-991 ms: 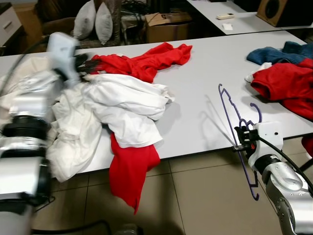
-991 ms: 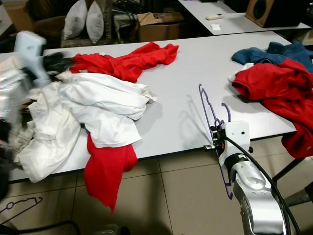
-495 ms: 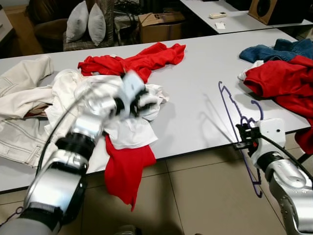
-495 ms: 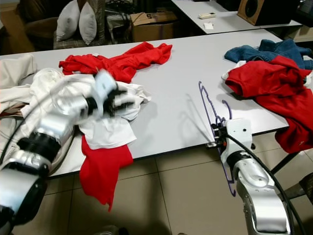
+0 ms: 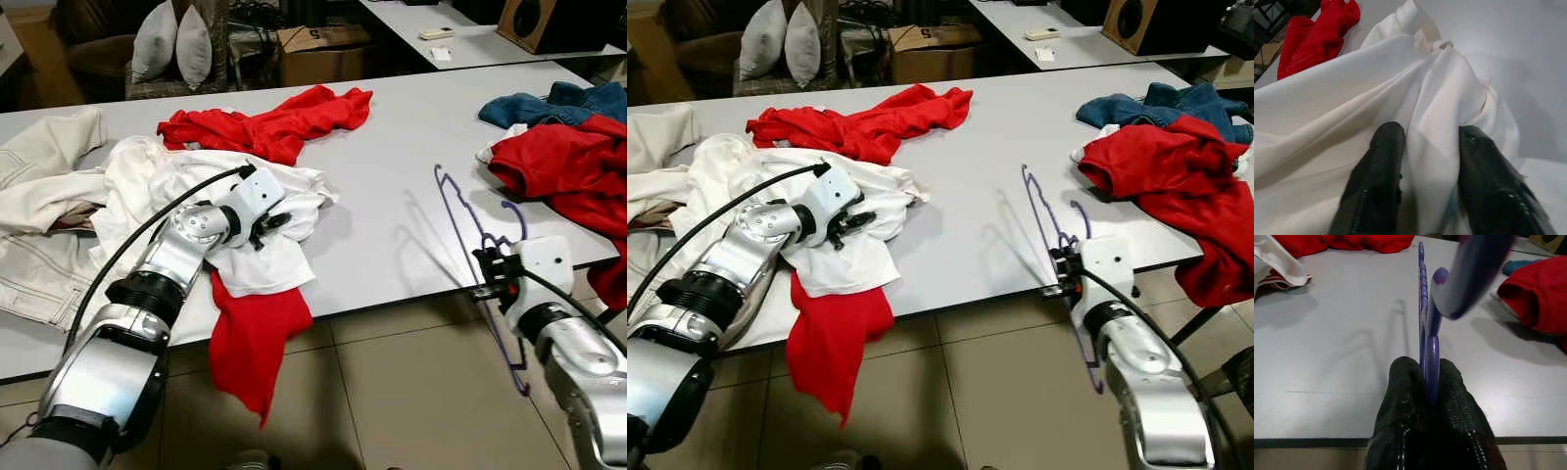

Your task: Hang hanger

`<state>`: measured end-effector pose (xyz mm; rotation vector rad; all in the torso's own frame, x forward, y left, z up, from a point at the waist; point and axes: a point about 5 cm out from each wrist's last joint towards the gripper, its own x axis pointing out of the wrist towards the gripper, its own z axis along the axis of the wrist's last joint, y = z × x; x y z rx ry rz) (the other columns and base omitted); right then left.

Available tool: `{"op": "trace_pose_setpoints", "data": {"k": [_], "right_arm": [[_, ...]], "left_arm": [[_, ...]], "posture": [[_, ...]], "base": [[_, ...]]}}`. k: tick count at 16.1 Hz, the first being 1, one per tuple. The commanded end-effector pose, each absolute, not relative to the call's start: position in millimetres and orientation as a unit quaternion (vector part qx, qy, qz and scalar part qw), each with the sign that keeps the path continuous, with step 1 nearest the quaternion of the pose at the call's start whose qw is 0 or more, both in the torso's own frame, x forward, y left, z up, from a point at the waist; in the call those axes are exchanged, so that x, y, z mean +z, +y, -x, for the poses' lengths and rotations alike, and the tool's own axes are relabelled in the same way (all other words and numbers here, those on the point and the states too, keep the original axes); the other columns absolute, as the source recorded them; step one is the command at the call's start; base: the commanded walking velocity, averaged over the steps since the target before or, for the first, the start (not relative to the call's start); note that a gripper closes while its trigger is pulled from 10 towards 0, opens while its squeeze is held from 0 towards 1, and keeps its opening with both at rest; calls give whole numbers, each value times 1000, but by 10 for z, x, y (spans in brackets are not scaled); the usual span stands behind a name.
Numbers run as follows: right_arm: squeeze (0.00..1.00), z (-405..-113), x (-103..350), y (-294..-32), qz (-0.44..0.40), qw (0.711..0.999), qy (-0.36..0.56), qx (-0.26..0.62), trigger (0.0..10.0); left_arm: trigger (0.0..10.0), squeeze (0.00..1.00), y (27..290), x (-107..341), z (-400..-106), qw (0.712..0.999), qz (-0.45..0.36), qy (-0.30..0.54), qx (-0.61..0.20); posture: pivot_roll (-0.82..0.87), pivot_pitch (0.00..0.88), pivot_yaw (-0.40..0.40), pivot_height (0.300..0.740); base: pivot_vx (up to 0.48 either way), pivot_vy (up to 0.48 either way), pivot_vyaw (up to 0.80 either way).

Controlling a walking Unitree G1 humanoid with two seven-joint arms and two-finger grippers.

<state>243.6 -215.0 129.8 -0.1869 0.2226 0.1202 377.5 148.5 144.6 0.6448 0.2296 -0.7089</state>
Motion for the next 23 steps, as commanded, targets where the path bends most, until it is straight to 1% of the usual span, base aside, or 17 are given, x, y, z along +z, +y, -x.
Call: {"op": "trace_pose_setpoints", "data": {"k": [1, 6, 10, 11, 12, 13, 15, 16, 17, 18, 19, 20, 21, 23], "right_arm": [[0, -2404, 1318, -2100, 90, 988, 107, 64, 10000], [0, -2305, 1263, -2101, 82, 989, 116, 52, 10000], [0, -2314, 1263, -2074, 79, 989, 115, 52, 10000], [0, -2330, 1272, -2085, 80, 989, 113, 51, 10000], [0, -2330, 1272, -2085, 80, 989, 113, 51, 10000], [0, -2360, 1287, -2099, 82, 989, 109, 51, 10000], [0, -2383, 1297, -2100, 83, 990, 106, 50, 10000], [0, -2388, 1300, -2097, 83, 990, 105, 50, 10000], [0, -2389, 1302, -2098, 83, 990, 104, 50, 10000], [0, -2392, 1304, -2109, 82, 990, 102, 46, 10000], [0, -2398, 1304, -2112, 79, 991, 101, 44, 10000], [0, -2403, 1302, -2107, 78, 991, 101, 44, 10000], [0, -2419, 1296, -2089, 76, 991, 101, 46, 10000], [0, -2431, 1285, -2061, 74, 991, 101, 50, 10000]], "left_arm": [[0, 0, 1538, 1406, -3770, 869, -338, 122, -340], [0, 0, 1525, 1471, -3813, 872, -336, 113, -336], [0, 0, 1571, 1504, -3832, 880, -333, 104, -322], [0, 0, 1587, 1604, -3860, 892, -313, 79, -315], [0, 0, 1587, 1604, -3860, 892, -313, 79, -315], [0, 0, 1586, 1796, -3878, 917, -231, 30, -324], [0, 0, 1661, 1974, -3880, 932, -163, -15, -323], [0, 0, 1779, 2178, -3881, 943, -96, -63, -312], [0, 0, 1881, 2341, -3881, 947, -47, -99, -302], [0, 0, 2146, 2716, -3849, 940, 54, -179, -284], [0, 0, 2315, 2940, -3801, 926, 108, -222, -284], [0, 0, 2378, 2997, -3778, 921, 125, -233, -287], [0, 0, 2470, 2981, -3769, 927, 123, -224, -275], [0, 0, 2478, 2690, -3775, 952, 31, -147, -267]], "posture": [[-79, 0, 34, 740], [-78, 0, 53, 740], [-77, 0, 51, 740], [-70, 0, 43, 740], [-70, 0, 43, 740], [-62, 0, 38, 740], [-58, 0, 36, 740], [-56, 0, 36, 740], [-55, 0, 36, 740], [-48, 0, 34, 740], [-43, 0, 32, 740], [-40, 0, 32, 740], [-34, 0, 29, 740], [-28, 0, 28, 740]], "base": [[0, 0, 0], [0, 0, 0], [0, 0, 0], [0, 0, 0], [0, 0, 0], [0, 0, 0], [0, 0, 0], [0, 0, 0], [0, 0, 0], [0, 0, 0], [0, 0, 0], [0, 0, 0], [0, 0, 0], [0, 0, 0]]}}
